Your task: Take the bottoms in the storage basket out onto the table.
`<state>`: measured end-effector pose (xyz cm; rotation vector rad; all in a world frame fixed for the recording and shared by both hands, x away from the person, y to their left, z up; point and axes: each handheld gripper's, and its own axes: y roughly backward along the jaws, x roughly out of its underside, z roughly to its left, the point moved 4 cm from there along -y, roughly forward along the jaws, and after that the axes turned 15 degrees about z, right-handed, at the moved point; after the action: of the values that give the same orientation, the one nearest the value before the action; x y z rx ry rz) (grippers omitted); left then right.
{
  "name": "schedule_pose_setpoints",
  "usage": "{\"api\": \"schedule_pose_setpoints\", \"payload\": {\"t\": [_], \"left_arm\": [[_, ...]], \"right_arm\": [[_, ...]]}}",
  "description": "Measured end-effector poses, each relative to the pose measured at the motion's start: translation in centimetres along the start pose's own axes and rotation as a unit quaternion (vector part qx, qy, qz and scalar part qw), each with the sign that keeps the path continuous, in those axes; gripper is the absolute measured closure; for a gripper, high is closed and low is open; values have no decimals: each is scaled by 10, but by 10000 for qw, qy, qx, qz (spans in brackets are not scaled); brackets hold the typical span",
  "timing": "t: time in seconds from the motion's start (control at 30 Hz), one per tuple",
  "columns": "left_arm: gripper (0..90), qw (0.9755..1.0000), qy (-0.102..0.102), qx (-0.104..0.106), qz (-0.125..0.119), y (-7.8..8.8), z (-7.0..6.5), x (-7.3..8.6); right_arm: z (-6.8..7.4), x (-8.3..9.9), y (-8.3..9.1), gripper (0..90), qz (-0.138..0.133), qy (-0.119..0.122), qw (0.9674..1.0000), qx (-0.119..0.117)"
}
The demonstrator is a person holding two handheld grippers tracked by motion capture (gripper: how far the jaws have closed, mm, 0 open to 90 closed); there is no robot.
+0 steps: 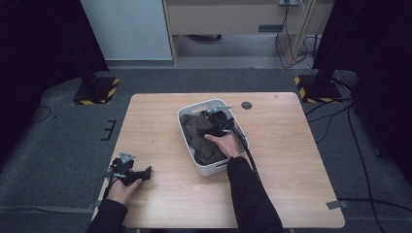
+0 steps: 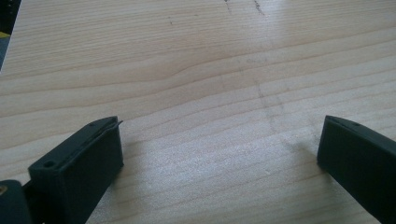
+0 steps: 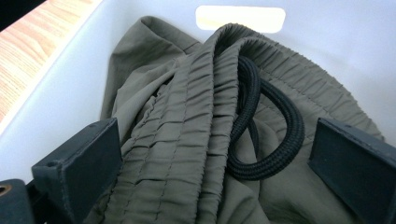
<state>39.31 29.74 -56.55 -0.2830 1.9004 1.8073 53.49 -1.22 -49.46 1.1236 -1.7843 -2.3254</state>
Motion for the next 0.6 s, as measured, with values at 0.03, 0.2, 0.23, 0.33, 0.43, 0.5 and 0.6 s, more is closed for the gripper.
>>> {"api": "schedule_pose_setpoints", "payload": {"t": [0.03, 0.2, 0.23, 0.33, 0.43, 0.5, 0.6], "left_arm": [[0, 10000, 0, 0, 0, 0, 0, 0], [0, 10000, 0, 0, 0, 0, 0, 0], [0, 10000, -1, 0, 1, 0, 0, 0], [0, 10000, 0, 0, -1, 0, 0, 0], [0, 10000, -1, -1, 0, 0, 0, 0], [0, 10000, -2, 2, 1, 0, 0, 0], [0, 10000, -5, 3, 1, 0, 0, 0]], "right_arm": [[0, 0, -1, 16, 14, 9, 10000, -7], [-2, 1, -5, 9, 76, 45, 10000, -13], [-1, 1, -5, 6, 98, 37, 9999, 3], [0, 2, -9, 3, 204, 113, 9997, 73], [1, 3, -13, 3, 314, 141, 9994, 94], [0, 4, -15, 3, 338, 127, 9993, 100], [-1, 5, -17, 3, 361, 154, 9991, 132]]}}
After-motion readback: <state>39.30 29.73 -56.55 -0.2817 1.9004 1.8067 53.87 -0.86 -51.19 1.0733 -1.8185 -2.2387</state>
